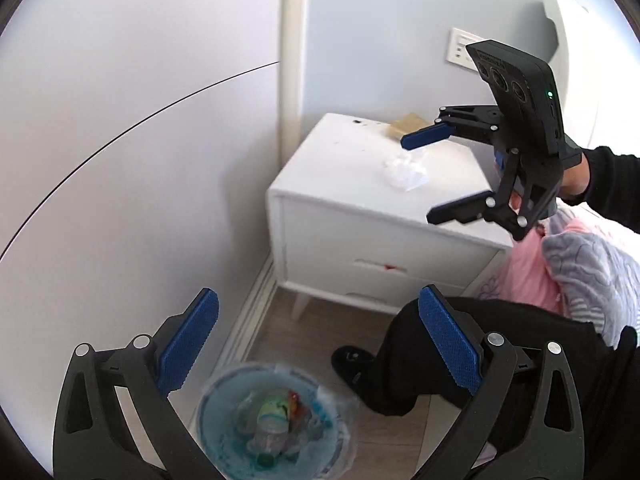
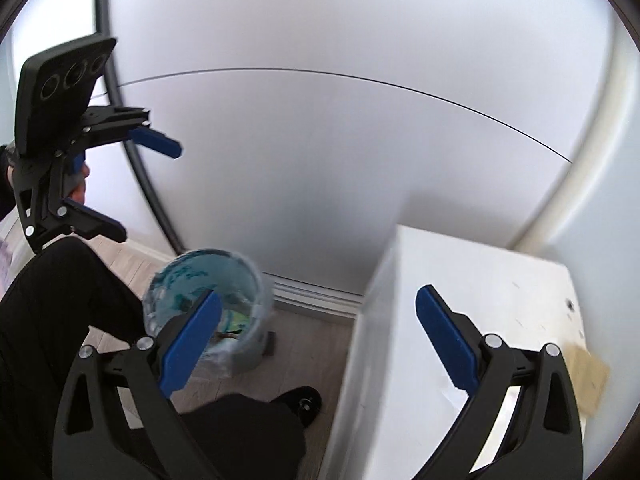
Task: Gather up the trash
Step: 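Move both tools back toward the nightstand, then close the left tool on the white tissue while the right tool pinches it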
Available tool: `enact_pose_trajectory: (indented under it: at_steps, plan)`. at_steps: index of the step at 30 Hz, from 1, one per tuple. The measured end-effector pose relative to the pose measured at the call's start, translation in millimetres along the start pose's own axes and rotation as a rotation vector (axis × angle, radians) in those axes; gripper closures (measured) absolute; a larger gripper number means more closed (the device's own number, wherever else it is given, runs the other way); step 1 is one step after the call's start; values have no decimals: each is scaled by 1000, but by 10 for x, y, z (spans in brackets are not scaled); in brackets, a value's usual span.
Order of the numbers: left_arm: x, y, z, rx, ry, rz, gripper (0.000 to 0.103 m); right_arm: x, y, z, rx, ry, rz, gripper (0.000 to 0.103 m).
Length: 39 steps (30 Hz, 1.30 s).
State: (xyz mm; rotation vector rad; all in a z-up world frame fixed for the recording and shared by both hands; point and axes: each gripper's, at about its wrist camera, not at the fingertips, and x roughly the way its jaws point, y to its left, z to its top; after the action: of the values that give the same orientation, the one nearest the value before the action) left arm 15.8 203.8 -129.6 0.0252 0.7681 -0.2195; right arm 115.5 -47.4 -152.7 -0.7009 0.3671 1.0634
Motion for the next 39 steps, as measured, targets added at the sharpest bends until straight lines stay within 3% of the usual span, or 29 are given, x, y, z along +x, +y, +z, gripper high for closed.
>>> enact_pose_trajectory:
  at_steps: [9,19,25,32,34,35,39]
  plan:
    - [578,-504,522,83,-3,-126,6,-437,-809,-553,237,-13,-160,8]
    - [1291,-960,901,149,58,-175,6,-371,-1337,-912,408,5,-147,8]
    - [1648,-976,1028,94,98,-171,6,-297,-1562,-1035,482,18,-119,8]
    - [1984,-1028,1113,121,115,-208,12,-146,-1727,-1077,504,33,-76,9]
    - [2095,-1053,1123,134,128,-223,12,-81,-1754,-1086,500,43,-58,19]
    - [2139,-1062,1126,140,129,-226,13,-47,-1765,-1091,498,51,-49,32]
    - [2296,-1077,1140,158,135,-227,26,65,-1777,-1096,487,64,-29,34]
